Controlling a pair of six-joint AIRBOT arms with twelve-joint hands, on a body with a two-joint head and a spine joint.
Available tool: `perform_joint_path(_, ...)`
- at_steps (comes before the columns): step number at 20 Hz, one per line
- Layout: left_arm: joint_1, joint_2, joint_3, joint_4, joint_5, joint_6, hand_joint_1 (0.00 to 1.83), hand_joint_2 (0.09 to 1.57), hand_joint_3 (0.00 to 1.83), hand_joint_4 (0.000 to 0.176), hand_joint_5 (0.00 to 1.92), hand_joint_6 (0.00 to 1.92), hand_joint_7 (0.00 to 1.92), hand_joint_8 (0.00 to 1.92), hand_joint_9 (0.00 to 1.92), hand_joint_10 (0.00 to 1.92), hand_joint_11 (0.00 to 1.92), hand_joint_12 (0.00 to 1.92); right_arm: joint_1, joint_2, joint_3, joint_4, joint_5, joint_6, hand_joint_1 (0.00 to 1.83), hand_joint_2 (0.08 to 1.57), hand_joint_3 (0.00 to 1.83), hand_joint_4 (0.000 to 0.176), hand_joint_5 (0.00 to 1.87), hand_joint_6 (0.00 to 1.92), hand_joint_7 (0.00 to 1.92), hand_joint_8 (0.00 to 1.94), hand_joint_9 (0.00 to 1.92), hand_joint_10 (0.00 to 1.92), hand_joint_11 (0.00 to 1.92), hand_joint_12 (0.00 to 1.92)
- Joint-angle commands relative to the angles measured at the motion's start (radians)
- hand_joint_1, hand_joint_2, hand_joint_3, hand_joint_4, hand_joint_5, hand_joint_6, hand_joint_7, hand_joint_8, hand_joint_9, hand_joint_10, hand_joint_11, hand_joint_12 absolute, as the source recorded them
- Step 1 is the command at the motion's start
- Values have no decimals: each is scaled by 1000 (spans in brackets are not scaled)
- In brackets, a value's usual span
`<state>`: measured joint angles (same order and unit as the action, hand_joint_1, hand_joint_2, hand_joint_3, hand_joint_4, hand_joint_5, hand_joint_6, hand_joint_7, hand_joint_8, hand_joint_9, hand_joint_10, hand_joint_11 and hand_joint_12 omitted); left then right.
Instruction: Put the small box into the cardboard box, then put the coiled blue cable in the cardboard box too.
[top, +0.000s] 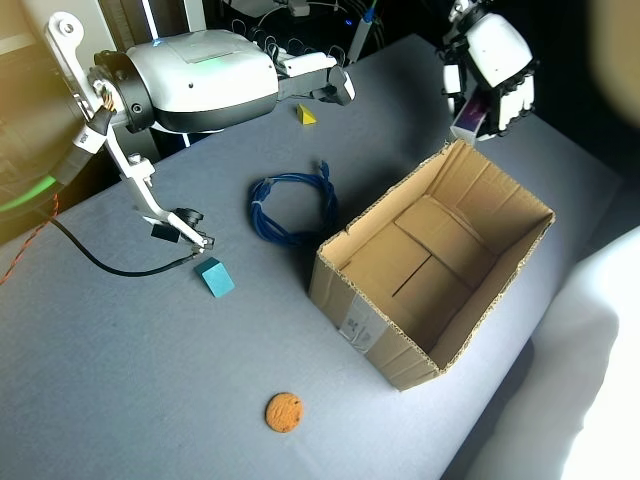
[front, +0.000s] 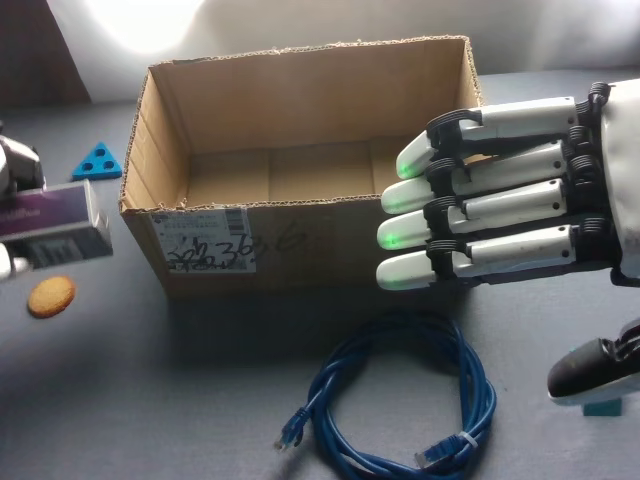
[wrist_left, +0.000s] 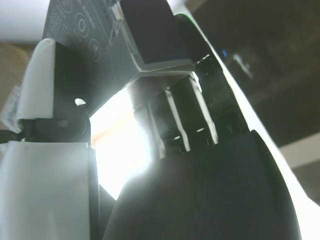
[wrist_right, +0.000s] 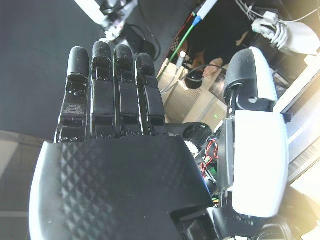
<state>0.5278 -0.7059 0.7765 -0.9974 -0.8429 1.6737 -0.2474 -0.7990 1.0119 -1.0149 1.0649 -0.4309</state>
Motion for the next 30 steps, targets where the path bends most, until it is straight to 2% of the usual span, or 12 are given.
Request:
perform_joint_path(1, -15, 17, 13, 52, -86, 1, 1357, 1173, 0, 0, 781, 1250, 921, 1127, 768, 1317, 545, 1224, 7, 10, -3, 77, 85, -1, 635, 1010, 0, 0, 357, 6, 393, 5, 360, 6, 0, 872)
perform_joint_path(4, -49, 25, 36, 86, -82, -3, 1356, 1174, 0, 0, 766, 1287, 926, 1105, 774, 1307, 529, 1228, 7, 10, -3, 77, 85, -1, 568, 1026, 5, 0, 361, 5, 389, 1, 354, 1, 0, 879)
perform_joint_path(8, -102, 23, 70, 139, -59, -20, 1353, 1181, 1, 0, 749, 1302, 913, 1128, 755, 1339, 504, 1253, 11, 10, -3, 77, 83, 0, 579, 1025, 1, 0, 356, 7, 388, 6, 361, 7, 0, 870)
perform_joint_path(9, -128, 19, 81, 156, -46, -20, 1358, 1171, 0, 0, 771, 1277, 934, 1072, 782, 1314, 523, 1242, 12, 10, -3, 76, 83, 0, 519, 1041, 8, 0, 335, 2, 369, 2, 342, 1, 0, 871)
perform_joint_path(10, -142, 17, 88, 165, -34, -20, 1362, 1157, 0, 0, 797, 1237, 962, 1025, 808, 1279, 549, 1211, 11, 10, -3, 76, 83, 0, 540, 1041, 6, 0, 337, 3, 368, 2, 341, 1, 0, 864)
perform_joint_path(12, -189, 12, 107, 197, 14, -19, 1360, 1164, 2, 0, 784, 1231, 940, 1095, 788, 1303, 545, 1217, 11, 10, -3, 76, 83, 0, 599, 1024, 0, 0, 359, 7, 393, 6, 374, 11, 0, 935)
perform_joint_path(16, -291, -2, 129, 256, 77, -17, 1354, 1180, 1, 0, 751, 1276, 899, 1159, 774, 1333, 538, 1273, 12, 10, -3, 76, 83, 0, 609, 1020, 0, 0, 361, 5, 392, 3, 361, 4, 0, 896)
perform_joint_path(17, -327, -7, 130, 269, 104, -7, 1356, 1177, 0, 0, 759, 1263, 913, 1143, 776, 1324, 541, 1280, 12, 10, -3, 76, 83, 0, 606, 1029, 2, 0, 348, 3, 383, 2, 353, 1, 0, 857)
perform_joint_path(22, -466, -56, 127, 294, 279, 42, 1357, 1169, 0, 0, 787, 1257, 944, 1070, 768, 1317, 525, 1259, 12, 10, -3, 76, 83, 0, 582, 1042, 3, 0, 379, 5, 405, 4, 374, 9, 0, 916)
perform_joint_path(24, -488, -84, 122, 295, 281, 33, 1352, 1184, 0, 0, 762, 1287, 907, 1136, 742, 1361, 501, 1299, 12, 10, -3, 76, 83, 0, 541, 1050, 5, 0, 366, 2, 400, 1, 365, 3, 0, 899)
perform_joint_path(25, -494, -94, 120, 296, 282, 28, 1361, 1161, 0, 0, 807, 1216, 959, 1080, 785, 1277, 544, 1278, 12, 10, -3, 76, 83, 0, 578, 1044, 1, 0, 377, 4, 409, 3, 373, 5, 0, 916)
perform_joint_path(30, -485, -159, 109, 324, 248, -46, 1361, 1158, 1, 0, 800, 1223, 945, 1070, 809, 1276, 572, 1247, 12, 10, -3, 75, 83, 0, 593, 1049, 1, 0, 374, 2, 397, 0, 366, 2, 0, 923)
